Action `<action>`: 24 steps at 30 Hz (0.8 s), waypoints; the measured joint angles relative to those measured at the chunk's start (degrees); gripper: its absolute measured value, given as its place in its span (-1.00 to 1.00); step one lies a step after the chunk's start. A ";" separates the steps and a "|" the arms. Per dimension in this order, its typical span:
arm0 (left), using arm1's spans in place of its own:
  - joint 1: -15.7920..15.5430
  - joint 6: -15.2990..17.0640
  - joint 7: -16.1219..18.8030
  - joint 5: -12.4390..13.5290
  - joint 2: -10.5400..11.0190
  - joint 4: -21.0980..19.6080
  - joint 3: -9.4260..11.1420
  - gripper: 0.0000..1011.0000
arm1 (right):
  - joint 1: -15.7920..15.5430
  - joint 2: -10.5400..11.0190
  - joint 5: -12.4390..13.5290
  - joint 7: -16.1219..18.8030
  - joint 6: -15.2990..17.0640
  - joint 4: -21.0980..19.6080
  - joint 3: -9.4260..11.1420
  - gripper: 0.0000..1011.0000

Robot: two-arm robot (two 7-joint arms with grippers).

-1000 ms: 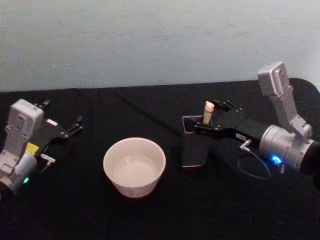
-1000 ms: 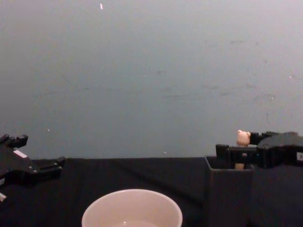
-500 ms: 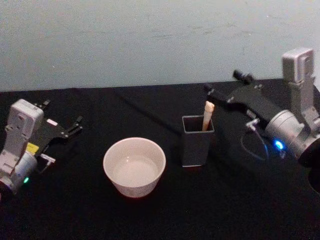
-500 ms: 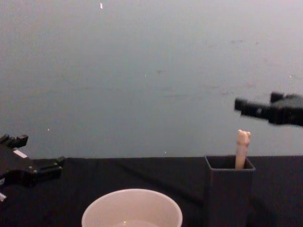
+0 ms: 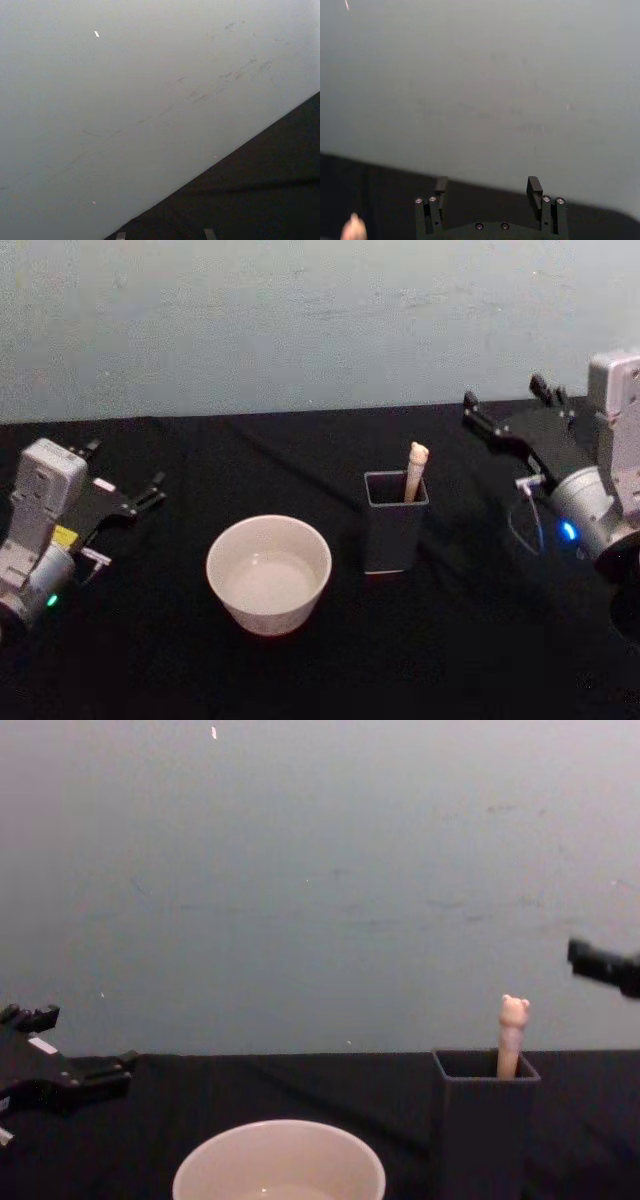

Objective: Pick up the stirring spoon with one hand, stir inside the cup, then place it back in its original position.

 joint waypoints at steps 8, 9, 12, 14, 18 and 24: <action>0.00 0.00 0.00 0.00 0.00 0.00 0.00 0.98 | -1.80 0.15 -0.74 1.53 2.82 2.86 0.11 0.98; 0.00 0.00 0.00 0.00 0.00 0.00 0.00 0.98 | -1.89 0.02 -0.77 1.88 3.38 3.46 0.16 0.98; 0.00 0.00 0.00 0.00 0.00 0.00 0.00 0.98 | -1.93 -0.29 -0.90 2.46 4.12 4.69 0.37 0.98; 0.00 0.00 0.00 0.00 0.00 0.00 0.00 0.98 | -1.83 -0.50 -0.95 2.69 4.49 5.13 0.53 0.98; 0.00 0.00 0.00 0.00 0.00 0.00 0.00 0.98 | -1.59 -0.87 -1.00 2.90 4.93 5.65 0.85 0.98; 0.00 0.00 0.00 0.00 0.00 0.00 0.00 0.98 | -1.63 -0.79 -1.01 2.90 4.92 5.59 0.78 0.98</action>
